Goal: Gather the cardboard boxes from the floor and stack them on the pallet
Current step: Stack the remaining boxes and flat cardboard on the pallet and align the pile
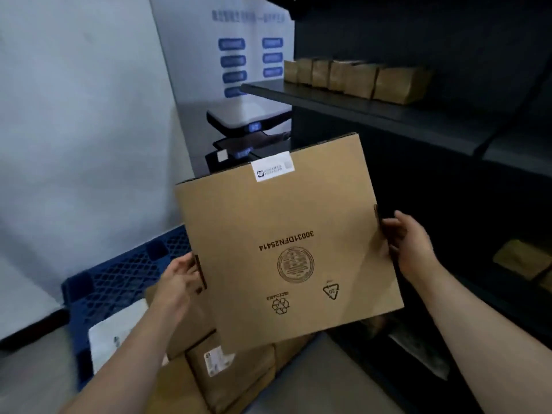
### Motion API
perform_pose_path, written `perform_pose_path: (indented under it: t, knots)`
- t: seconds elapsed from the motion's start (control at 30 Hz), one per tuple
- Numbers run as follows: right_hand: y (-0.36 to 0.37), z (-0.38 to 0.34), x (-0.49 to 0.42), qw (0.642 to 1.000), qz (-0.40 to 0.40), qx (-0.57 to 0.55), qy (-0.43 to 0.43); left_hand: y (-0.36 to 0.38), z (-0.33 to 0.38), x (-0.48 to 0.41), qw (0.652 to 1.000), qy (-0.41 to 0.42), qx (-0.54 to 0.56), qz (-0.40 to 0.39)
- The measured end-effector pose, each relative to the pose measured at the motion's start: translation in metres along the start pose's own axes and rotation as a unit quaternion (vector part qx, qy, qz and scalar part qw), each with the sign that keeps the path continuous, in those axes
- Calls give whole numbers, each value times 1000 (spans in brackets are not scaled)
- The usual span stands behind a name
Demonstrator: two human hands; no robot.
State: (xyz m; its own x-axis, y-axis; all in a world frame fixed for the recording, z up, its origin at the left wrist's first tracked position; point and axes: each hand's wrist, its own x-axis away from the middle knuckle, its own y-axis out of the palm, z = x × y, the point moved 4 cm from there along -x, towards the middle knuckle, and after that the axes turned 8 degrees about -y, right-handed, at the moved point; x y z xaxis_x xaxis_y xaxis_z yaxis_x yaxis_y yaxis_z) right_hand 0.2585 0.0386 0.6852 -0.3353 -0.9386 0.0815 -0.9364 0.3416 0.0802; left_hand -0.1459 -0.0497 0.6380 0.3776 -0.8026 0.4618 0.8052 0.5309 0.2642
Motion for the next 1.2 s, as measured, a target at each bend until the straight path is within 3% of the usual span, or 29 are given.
perform_pose_path:
  t: [0.2, 0.4, 0.53, 0.7, 0.77, 0.87, 0.97, 1.03, 1.1, 1.2]
  knots:
    - [90, 16, -49, 975, -157, 29, 153, -8, 23, -59, 986, -161, 23, -46]
    - [139, 63, -80, 951, -143, 100, 253, -20, 15, -114, 955, -293, -41, -19]
    - [164, 89, -104, 953, -119, 91, 264, -26, 1, -145, 962, -270, -16, -44]
    - [181, 120, -151, 954, -162, -73, 241, -34, -27, -174, 973, -221, -30, -51]
    - [186, 130, -170, 943, -182, -89, 265, -36, -43, -185, 973, -220, -58, -42]
    - [194, 151, -196, 923, -222, 7, 315, -39, -69, -201, 973, -208, -94, 39]
    - [201, 188, -224, 896, -290, 170, 291, -20, -97, -210, 966, -181, -136, 124]
    - [198, 221, -238, 886, -277, 229, 293, -6, -121, -217, 956, -176, -167, 164]
    - [186, 256, -249, 874, -249, 297, 293, 2, -154, -224, 946, -203, -189, 168]
    - [158, 305, -257, 853, -224, 370, 291, 9, -209, -225, 916, -311, -229, 112]
